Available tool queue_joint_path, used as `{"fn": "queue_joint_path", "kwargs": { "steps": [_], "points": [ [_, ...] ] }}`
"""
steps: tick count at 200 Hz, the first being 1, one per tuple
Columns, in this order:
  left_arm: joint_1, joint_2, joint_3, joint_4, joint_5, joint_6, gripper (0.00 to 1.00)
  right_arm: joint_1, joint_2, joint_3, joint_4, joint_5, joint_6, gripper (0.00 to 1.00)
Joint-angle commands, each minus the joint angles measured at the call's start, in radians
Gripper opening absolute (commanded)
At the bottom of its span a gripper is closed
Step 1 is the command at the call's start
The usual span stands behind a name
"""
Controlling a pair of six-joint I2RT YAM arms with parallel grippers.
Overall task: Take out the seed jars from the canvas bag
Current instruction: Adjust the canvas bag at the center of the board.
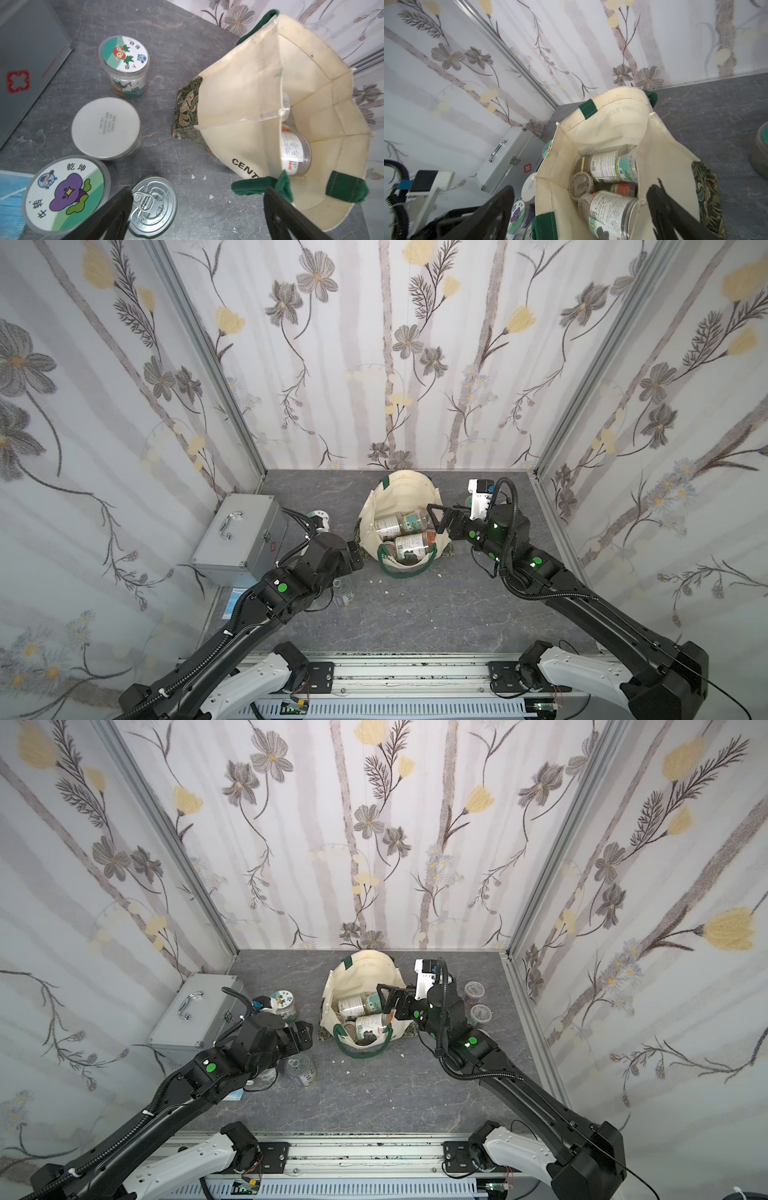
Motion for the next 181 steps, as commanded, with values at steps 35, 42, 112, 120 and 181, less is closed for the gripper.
{"fn": "queue_joint_path", "kwargs": {
  "steps": [35,42,112,120,181],
  "points": [
    [0.147,0.2,0.179,0.043,0.249,0.217,1.0,-0.226,0.046,0.02,-0.115,-0.256,0.2,1.0],
    [0.179,0.235,0.212,0.041,0.299,0.229,1.0,-0.251,0.043,0.006,-0.082,-0.323,0.195,1.0],
    [0.293,0.658,0.63,-0.074,0.528,0.346,0.96,-0.228,0.103,0.062,-0.024,-0.491,0.109,0.99],
    [0.293,0.71,0.687,-0.098,0.522,0.358,0.94,-0.205,0.115,0.09,-0.056,-0.467,0.081,0.99],
    [0.235,1.004,1.009,-0.304,0.399,0.482,0.55,-0.011,0.249,0.317,-0.375,-0.143,-0.106,0.99]
  ]
}}
